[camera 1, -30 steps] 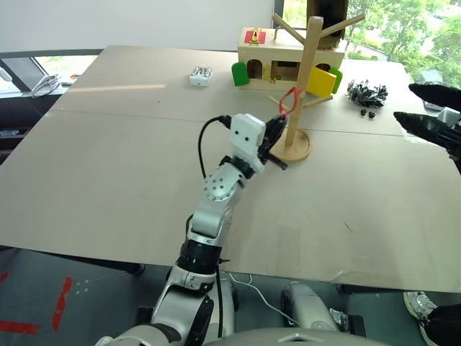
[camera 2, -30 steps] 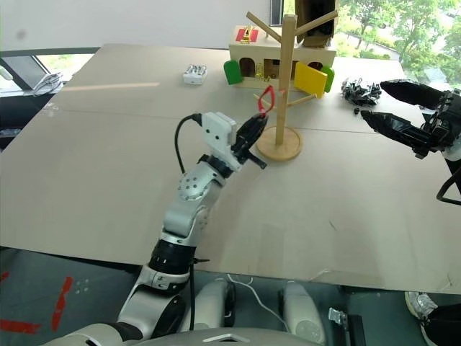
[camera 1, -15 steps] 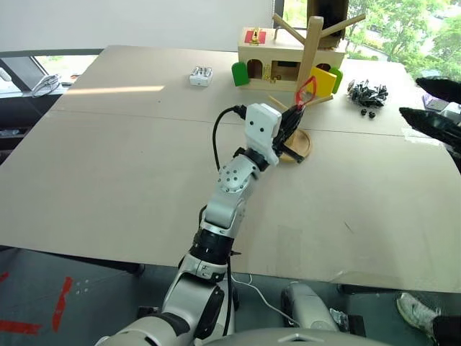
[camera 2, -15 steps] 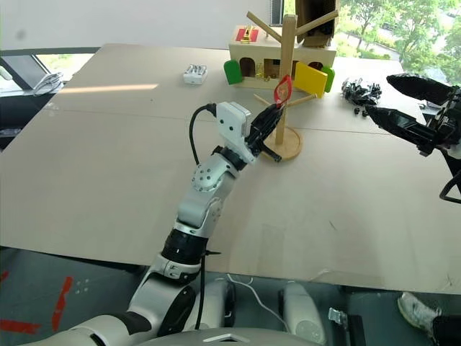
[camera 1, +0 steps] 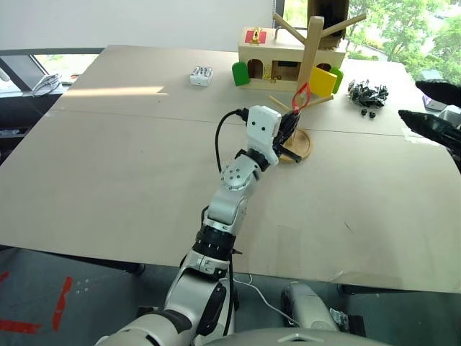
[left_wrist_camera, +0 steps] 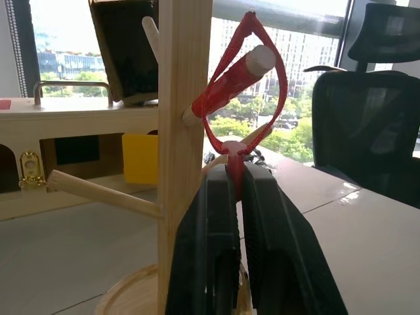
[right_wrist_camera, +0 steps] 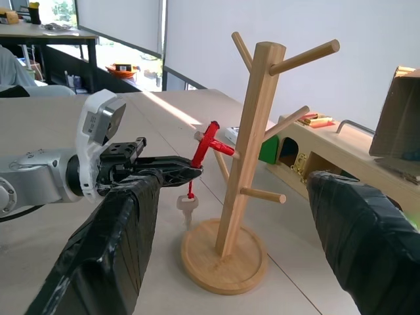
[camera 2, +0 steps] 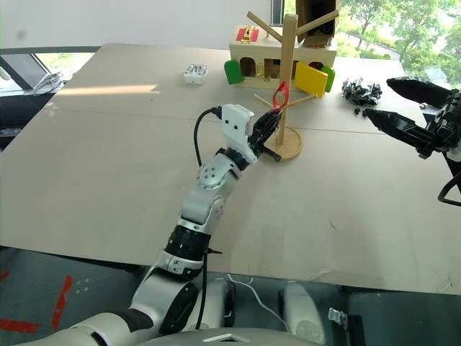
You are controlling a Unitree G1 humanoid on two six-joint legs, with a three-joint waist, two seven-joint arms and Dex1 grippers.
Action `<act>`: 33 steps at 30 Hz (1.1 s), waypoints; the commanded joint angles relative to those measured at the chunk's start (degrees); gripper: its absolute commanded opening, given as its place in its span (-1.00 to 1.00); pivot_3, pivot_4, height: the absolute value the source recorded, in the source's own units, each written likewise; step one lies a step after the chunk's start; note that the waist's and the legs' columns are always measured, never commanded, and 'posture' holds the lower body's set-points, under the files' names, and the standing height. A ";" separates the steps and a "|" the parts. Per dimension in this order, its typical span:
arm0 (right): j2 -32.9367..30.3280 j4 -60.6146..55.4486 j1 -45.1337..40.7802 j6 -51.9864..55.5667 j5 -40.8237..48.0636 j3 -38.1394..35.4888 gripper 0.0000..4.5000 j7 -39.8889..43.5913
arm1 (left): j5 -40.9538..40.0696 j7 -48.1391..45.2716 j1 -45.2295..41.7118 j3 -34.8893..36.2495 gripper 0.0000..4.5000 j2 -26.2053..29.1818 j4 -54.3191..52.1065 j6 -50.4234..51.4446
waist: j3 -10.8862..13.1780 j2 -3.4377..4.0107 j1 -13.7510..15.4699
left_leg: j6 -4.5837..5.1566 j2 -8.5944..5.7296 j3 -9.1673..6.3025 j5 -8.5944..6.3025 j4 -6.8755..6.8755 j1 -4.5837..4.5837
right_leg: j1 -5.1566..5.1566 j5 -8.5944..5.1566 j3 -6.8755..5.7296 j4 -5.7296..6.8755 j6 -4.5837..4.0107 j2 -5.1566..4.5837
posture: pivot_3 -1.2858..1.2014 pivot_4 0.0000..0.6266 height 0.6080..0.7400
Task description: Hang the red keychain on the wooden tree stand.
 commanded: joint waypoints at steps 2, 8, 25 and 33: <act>-0.04 -1.48 -0.26 -1.36 0.01 -2.32 0.69 -0.03 | 0.18 0.89 -2.24 0.31 -0.99 -1.34 0.57 -0.85 | 0.00 0.00 0.00 | 0.00 0.00 0.00 0.00 0.00 0.00 | 0.00 0.00 0.00 0.00 0.00 0.00 | 0.03 -0.52 0.92; -0.06 -1.44 -0.25 -1.42 -0.19 -2.24 0.69 -0.03 | 0.19 1.51 -3.95 0.76 -0.85 -2.35 3.19 -1.50 | 0.01 -0.01 0.04 | 0.00 -0.01 0.00 0.00 0.00 -0.01 | 0.00 0.00 0.00 -0.02 0.00 0.00 | 0.03 -0.52 0.92; 11.96 -4.17 5.08 -5.28 -4.44 -0.46 0.69 -12.71 | -5.56 0.59 7.63 7.11 0.99 3.66 -9.59 6.02 | -0.02 -0.02 -0.42 | -0.01 0.02 -0.03 0.01 -0.07 0.04 | 0.03 0.00 -0.01 -0.06 0.00 0.01 | 0.03 -0.52 0.92; 32.11 1.27 7.99 -20.40 -23.08 6.50 0.69 -32.48 | -4.85 6.94 11.99 19.43 0.99 12.63 -3.85 4.97 | -0.01 0.04 0.06 | -0.03 0.00 -0.04 0.02 -0.03 0.01 | -0.05 0.00 -0.02 0.07 0.00 0.00 | 0.03 -0.52 0.92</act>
